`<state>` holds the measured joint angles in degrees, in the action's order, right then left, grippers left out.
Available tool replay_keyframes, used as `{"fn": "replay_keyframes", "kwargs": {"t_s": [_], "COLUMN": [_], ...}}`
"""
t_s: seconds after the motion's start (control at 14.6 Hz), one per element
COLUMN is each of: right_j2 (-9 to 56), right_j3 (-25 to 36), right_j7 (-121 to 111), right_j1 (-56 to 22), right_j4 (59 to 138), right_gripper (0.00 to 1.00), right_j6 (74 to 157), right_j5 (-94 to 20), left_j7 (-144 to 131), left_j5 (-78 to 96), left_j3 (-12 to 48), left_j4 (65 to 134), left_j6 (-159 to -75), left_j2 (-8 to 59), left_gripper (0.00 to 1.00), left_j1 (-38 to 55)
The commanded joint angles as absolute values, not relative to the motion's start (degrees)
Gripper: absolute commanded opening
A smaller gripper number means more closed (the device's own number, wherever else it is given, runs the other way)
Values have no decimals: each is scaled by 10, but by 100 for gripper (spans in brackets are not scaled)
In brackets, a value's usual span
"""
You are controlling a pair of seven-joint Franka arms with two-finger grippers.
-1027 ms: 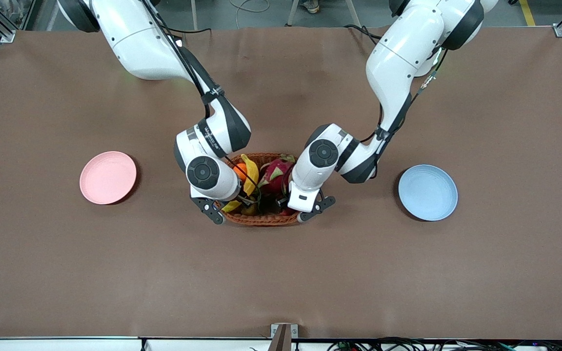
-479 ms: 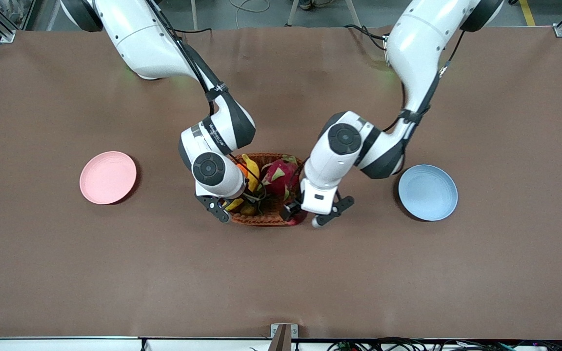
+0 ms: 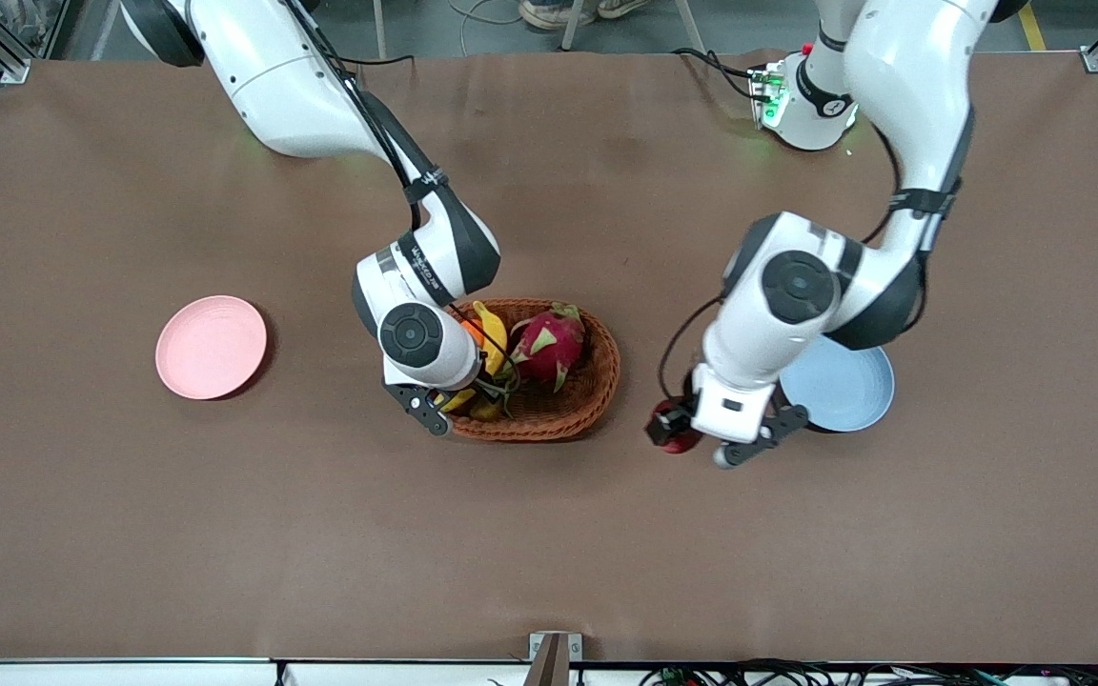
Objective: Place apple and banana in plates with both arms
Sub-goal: 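Carry the banana to the pink plate while the left gripper carries the dragon fruit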
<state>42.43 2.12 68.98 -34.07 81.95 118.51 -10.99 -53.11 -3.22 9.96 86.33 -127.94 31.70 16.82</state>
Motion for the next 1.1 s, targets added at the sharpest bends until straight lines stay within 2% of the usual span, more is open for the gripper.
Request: {"fn": "replay_keyframes", "kwargs": {"t_s": [0.0,0.07,0.21,0.41,0.68,0.89,1.03], "right_j2": [426,425,420,393,353,325,319], "right_j3": [25,25,25,25,26,30,32], "right_j7": [685,683,665,649,594,372,262], "right_j1": [-345,-345,-345,-340,-290,-195,-137], "right_j4": [810,809,809,808,763,766,779], "right_gripper": [36,27,20,18,18,16,16], "right_j6": [1183,1183,1180,1154,1030,942,912], "right_j5": [-119,-117,-118,-120,-120,-116,-98], "left_j7": [-439,-415,-361,-330,-325,-311,-307], "left_j5": [-41,-41,-41,-41,-41,-41,-43], "left_j3": [103,103,103,104,104,104,104], "left_j4": [956,972,998,1034,1089,1103,1120], "left_j6": [-1280,-1280,-1280,-1281,-1285,-1291,-1312], "left_j2": [261,255,253,259,252,260,265], "left_gripper": [69,70,70,70,73,73,76], "left_j1": [111,92,54,10,-11,-30,-35]}}
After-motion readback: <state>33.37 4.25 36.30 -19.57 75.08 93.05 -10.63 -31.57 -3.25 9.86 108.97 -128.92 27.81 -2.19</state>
